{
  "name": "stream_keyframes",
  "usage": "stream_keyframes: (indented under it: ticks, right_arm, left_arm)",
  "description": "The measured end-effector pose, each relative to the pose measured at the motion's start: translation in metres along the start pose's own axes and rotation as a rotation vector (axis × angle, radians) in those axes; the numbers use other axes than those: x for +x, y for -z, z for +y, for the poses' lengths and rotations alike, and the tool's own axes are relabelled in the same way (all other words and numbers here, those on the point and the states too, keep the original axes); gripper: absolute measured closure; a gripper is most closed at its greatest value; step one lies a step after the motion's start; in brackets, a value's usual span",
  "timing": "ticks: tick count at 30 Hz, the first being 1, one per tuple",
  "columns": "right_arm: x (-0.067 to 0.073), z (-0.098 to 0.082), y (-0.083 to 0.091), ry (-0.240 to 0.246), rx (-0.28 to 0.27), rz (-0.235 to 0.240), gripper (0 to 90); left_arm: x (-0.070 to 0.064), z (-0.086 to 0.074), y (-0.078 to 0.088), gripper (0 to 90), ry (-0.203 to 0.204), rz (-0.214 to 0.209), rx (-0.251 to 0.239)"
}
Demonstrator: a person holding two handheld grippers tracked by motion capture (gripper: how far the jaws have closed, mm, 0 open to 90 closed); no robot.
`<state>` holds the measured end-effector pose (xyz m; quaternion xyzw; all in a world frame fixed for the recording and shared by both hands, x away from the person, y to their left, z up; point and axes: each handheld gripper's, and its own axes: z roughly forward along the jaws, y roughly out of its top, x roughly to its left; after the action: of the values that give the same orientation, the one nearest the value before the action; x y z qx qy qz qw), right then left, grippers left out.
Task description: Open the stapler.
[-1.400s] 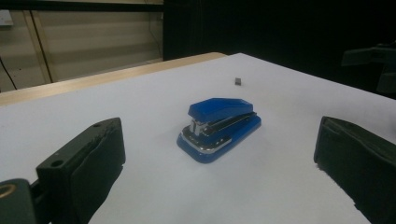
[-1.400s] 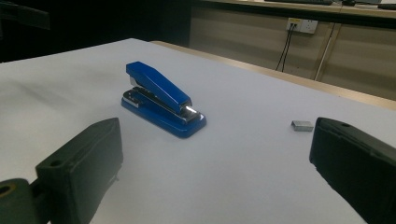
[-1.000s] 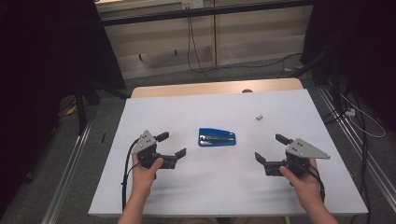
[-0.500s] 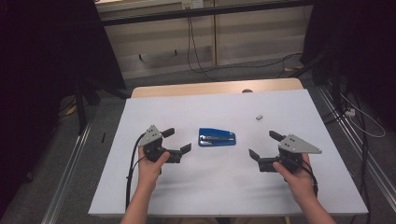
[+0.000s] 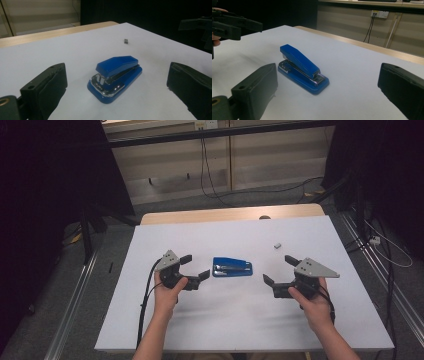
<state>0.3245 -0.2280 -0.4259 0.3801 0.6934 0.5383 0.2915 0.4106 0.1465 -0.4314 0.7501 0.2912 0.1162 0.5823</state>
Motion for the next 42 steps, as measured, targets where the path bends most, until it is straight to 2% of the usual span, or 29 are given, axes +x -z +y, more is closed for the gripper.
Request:
stream_keyframes:
  ticks: [3,4,6,8,12,16,19,20,22,24,27,30,32,34,42]
  right_arm:
    - [-0.001,0.000,-0.004,-0.014,0.003,0.002,2.3]
    - [-0.001,0.000,-0.005,-0.016,0.007,0.001,2.3]
    - [-0.001,0.001,-0.008,-0.009,0.005,0.002,2.3]
    - [0.000,0.002,-0.011,-0.005,0.006,0.005,2.3]
    - [0.001,0.004,-0.014,-0.007,0.008,0.014,2.2]
    - [0.001,0.006,-0.020,-0.002,0.002,0.016,2.2]
    - [0.001,0.007,-0.024,-0.018,0.008,0.018,2.2]
    - [0.002,0.008,-0.024,-0.018,0.011,0.021,2.1]
    - [0.002,0.011,-0.027,-0.003,0.008,0.024,2.1]
    - [0.002,0.012,-0.027,-0.004,0.004,0.023,2.1]
    - [0.001,0.014,-0.028,-0.021,0.005,0.021,2.0]
    - [0.002,0.017,-0.030,0.002,0.007,0.017,2.1]
    - [0.002,0.018,-0.031,-0.006,0.008,0.012,2.1]
    - [0.002,0.018,-0.032,-0.009,0.013,0.013,2.0]
    - [0.007,0.018,-0.048,-0.008,0.049,0.017,5.2]
  left_arm:
    - [0.000,0.000,-0.006,3.2,0.006,-0.008,0.008]
    - [0.000,0.001,-0.007,3.2,-0.007,-0.004,0.024]
    - [0.000,0.004,-0.010,3.2,-0.014,-0.011,0.023]
    - [0.001,0.006,-0.014,3.3,-0.001,-0.031,0.019]
    - [0.003,0.006,-0.017,3.3,0.011,-0.022,0.012]
    - [0.009,0.005,-0.021,3.3,0.015,-0.015,0.035]
    - [0.010,0.006,-0.025,3.3,0.017,-0.025,0.048]
    - [0.011,0.007,-0.027,3.3,0.021,-0.031,0.045]
    - [0.013,0.009,-0.030,3.3,0.026,-0.019,0.051]
    - [0.015,0.010,-0.032,3.3,0.036,-0.031,0.042]
    - [0.016,0.013,-0.037,3.3,0.029,-0.032,0.046]
    - [0.019,0.017,-0.043,3.6,0.010,-0.034,0.055]
    - [0.019,0.019,-0.046,3.8,-0.002,-0.040,0.053]
    - [0.019,0.020,-0.048,3.7,0.004,-0.049,0.052]
    - [0.022,0.018,-0.047,3.4,-0.019,-0.038,0.083]
